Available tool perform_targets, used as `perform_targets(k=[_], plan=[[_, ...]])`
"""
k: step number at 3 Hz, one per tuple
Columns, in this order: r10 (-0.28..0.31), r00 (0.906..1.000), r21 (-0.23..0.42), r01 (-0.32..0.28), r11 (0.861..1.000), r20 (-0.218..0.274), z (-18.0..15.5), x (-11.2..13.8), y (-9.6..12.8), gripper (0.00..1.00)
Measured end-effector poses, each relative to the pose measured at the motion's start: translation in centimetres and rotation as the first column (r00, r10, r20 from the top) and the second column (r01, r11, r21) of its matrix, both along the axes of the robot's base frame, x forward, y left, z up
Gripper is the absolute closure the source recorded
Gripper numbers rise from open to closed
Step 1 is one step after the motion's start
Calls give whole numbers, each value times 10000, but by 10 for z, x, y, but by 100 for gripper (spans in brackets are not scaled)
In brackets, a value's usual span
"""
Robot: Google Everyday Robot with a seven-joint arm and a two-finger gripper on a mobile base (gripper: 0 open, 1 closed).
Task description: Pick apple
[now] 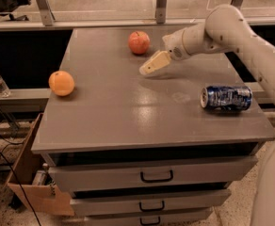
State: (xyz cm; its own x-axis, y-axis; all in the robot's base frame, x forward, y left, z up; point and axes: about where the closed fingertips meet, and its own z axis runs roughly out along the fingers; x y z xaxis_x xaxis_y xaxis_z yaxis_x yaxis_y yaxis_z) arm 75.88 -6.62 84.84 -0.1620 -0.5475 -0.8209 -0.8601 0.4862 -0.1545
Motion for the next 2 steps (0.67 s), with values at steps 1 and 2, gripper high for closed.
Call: perform_targets(k=[1,2], plan=[[193,9998,1000,-188,9948,-36,-3,20,35,0],[158,9997,1535,-183,9880,173,1,42,51,0]])
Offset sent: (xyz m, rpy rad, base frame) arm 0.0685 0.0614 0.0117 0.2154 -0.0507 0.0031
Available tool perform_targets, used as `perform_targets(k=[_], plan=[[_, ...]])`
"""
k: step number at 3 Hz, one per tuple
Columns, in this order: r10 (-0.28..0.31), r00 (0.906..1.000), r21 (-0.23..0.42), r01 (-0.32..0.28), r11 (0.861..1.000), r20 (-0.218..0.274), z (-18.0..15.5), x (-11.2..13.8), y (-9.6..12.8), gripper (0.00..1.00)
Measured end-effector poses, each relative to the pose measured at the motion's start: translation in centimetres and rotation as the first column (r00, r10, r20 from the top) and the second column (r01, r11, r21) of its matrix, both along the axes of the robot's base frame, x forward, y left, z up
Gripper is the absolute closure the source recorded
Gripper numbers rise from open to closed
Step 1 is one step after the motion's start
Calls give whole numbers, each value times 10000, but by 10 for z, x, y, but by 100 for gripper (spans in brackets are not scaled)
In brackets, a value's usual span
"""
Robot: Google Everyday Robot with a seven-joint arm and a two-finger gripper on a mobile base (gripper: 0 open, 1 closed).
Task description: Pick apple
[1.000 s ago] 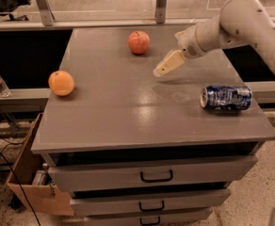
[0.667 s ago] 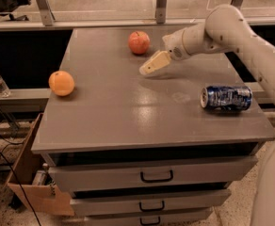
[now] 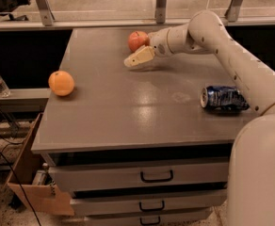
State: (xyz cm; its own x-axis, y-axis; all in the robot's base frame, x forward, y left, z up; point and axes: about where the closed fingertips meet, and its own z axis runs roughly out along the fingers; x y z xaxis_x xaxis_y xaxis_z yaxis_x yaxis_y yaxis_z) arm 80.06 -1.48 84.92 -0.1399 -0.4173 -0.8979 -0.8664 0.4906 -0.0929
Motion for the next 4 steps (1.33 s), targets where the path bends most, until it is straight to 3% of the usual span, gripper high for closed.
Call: perform_targets(k=[1,2,4], plan=[[-341,9993,365,336,9988,130,2,20,-1,0],[-786,9967,798,768,9938,187,5,35,-8,18],[-1081,9925,1344,997,9859,568,25,40,-23,64]])
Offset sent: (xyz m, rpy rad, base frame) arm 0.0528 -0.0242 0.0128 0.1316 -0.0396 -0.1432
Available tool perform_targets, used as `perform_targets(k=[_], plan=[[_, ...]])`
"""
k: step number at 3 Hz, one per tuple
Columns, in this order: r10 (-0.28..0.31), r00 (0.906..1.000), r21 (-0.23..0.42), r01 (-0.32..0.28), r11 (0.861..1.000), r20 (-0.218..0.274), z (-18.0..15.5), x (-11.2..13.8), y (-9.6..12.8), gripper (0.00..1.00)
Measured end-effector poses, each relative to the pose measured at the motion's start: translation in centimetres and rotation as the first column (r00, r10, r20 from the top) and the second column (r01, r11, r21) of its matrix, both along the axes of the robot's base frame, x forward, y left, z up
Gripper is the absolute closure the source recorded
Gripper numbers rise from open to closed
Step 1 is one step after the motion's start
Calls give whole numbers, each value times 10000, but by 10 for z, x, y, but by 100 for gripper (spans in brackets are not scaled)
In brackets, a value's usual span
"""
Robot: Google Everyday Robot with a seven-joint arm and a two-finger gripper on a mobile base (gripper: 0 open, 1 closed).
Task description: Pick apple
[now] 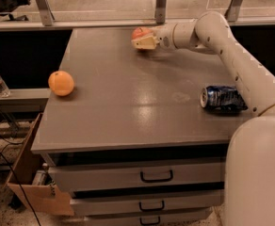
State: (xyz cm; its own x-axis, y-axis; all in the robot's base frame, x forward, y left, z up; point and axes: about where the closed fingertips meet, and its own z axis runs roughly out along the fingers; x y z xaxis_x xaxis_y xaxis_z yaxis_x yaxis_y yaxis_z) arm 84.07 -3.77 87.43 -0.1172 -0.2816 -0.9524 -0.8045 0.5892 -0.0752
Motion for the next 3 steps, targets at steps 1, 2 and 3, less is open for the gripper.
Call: perform_targets(k=[1,2,3], plan=[[280,9983,-250,-267,9993,518,33,-11,-13,87],[1211,9887,-903,-1131,9895,879,87,-42,-40,100],[1517,9863,-965,-1451,9847,647,80,-46,-33,100]])
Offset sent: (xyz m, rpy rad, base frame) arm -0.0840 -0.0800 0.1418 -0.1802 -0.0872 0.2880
